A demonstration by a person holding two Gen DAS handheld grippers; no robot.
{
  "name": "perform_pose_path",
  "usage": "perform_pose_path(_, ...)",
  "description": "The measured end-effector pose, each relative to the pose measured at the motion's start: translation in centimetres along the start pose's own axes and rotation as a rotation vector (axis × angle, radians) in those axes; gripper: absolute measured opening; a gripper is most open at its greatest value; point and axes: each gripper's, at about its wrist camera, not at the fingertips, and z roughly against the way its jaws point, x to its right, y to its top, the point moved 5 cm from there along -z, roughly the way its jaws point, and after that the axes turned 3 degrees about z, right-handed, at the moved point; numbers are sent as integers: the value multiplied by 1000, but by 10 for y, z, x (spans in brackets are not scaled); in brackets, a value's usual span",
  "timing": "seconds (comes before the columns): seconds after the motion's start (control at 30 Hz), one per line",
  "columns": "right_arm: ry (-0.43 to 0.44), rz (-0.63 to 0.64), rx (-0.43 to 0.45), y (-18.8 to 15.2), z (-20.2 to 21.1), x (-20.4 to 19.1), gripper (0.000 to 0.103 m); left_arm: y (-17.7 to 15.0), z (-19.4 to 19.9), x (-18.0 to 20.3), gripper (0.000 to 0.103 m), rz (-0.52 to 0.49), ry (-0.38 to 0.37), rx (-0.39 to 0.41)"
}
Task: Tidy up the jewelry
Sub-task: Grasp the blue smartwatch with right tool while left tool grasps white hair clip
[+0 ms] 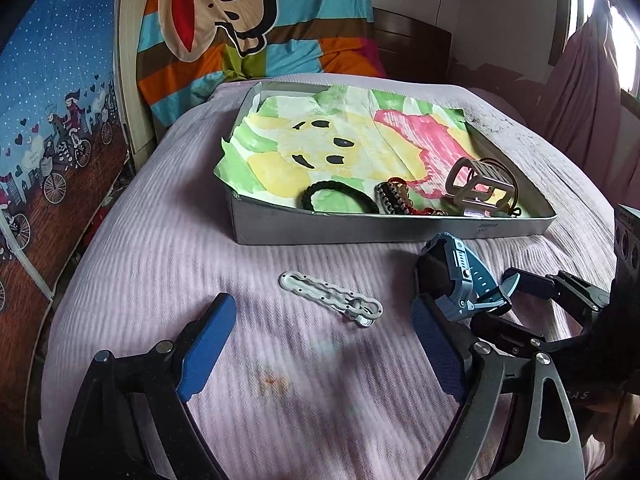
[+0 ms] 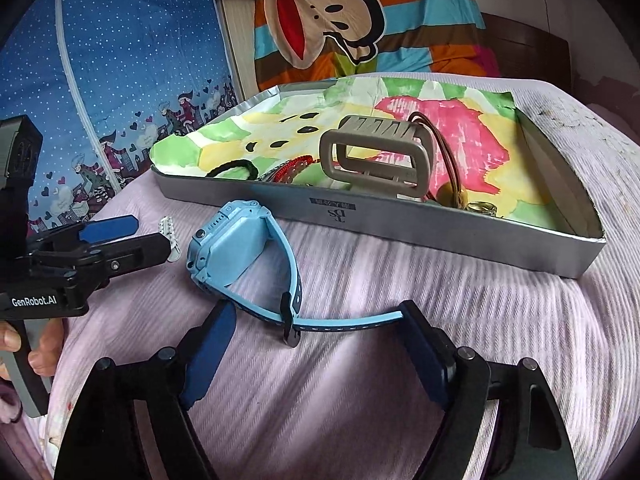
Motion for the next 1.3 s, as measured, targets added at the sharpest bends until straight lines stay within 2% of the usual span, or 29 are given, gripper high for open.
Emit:
perform_pose_path(0.17,9,7,3,3,-3,-1,81,-2,-10,0,73,-11,34,-20)
perform_pose_path(0.4,45,7,14,7,-8,0,81,-6,-16,-3,56,-23,75,-9)
perform_pose_path(0.57,51,18,14,8,-11,-2,79,-8,-16,-8,46,4,69,4)
perform_pose_path(0.77,62,38,25,8,-10,-6,70,-8,-11,-19,26,74,46,22)
perform_pose_path(0.9,70,57,30,8,-10,-10,70,-10,-5,-26,14,119,30,48)
perform_pose_path(1.03,78,84,29,9,-12,-16,68,-10,0,-30,14,140,10,67)
perform_pose_path(1.13,78,103,35,11,-13,-19,63,-9,2,-30,14,141,10,69)
perform_pose_path(1.3,69,149,57,11,-12,-30,37,-11,3,-26,13,140,21,73)
